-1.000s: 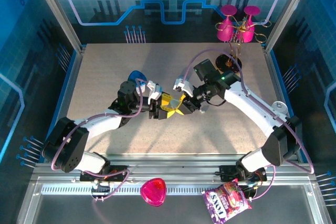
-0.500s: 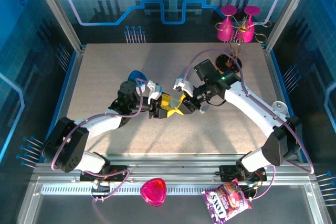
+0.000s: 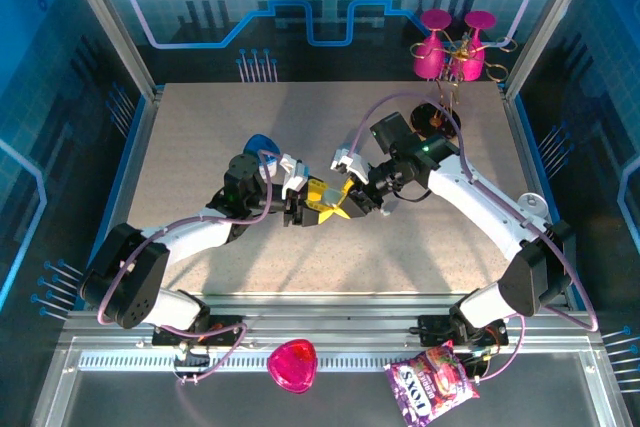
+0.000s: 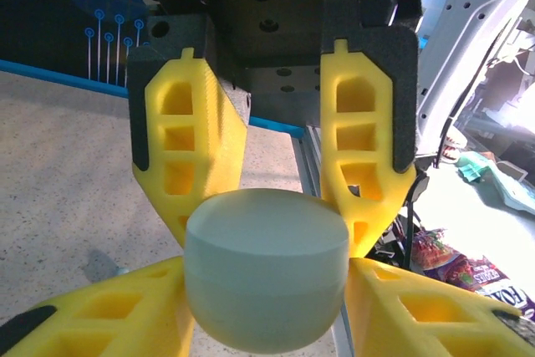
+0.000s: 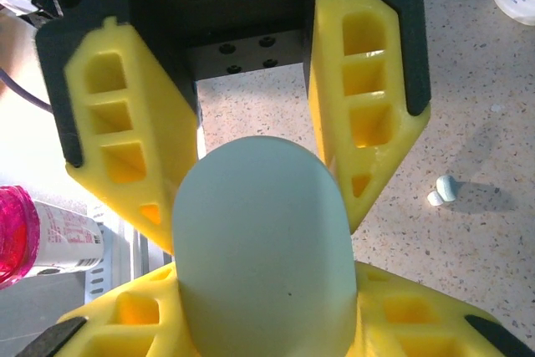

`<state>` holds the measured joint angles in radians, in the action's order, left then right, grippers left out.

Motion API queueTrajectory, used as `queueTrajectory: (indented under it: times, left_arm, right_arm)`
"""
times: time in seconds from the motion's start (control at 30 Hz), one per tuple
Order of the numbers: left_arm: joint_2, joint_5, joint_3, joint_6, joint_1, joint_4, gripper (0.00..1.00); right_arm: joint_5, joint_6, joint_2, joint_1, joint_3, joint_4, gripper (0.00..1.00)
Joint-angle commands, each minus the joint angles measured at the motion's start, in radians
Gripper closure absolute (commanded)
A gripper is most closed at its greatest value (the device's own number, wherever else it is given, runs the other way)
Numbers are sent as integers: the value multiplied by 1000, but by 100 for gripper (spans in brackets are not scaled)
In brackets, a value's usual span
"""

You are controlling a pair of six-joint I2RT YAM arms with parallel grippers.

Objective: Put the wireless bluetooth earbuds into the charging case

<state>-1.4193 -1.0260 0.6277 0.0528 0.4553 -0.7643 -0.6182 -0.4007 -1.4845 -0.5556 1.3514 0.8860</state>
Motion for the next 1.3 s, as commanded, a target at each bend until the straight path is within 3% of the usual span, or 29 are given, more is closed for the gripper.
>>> queueTrajectory:
  times: [0.0,0.13,0.3,0.43,0.53,1.27]
  left_arm:
    - [3,-36,26,-3,8,-8,55]
    - [4,-38,26,-2,7,-7,61]
    - [2,-40,24,-5,6,-11,69]
    - [0,-49,23,-5,5,-26,70]
    - [1,-61,22,-10,2,-28,73]
    - [16,-95,-3,-83,-2,-35,72]
  right_arm:
    - [-4,-2,3,11,4,4,67]
    - [-2,-4,3,11,3,4,66]
    - [9,-7,18,13,2,0,58]
    - [11,5,34,23,-14,-21,45]
    - [11,15,47,35,-27,-35,42]
    - [66,158,163,123,-121,-220,37]
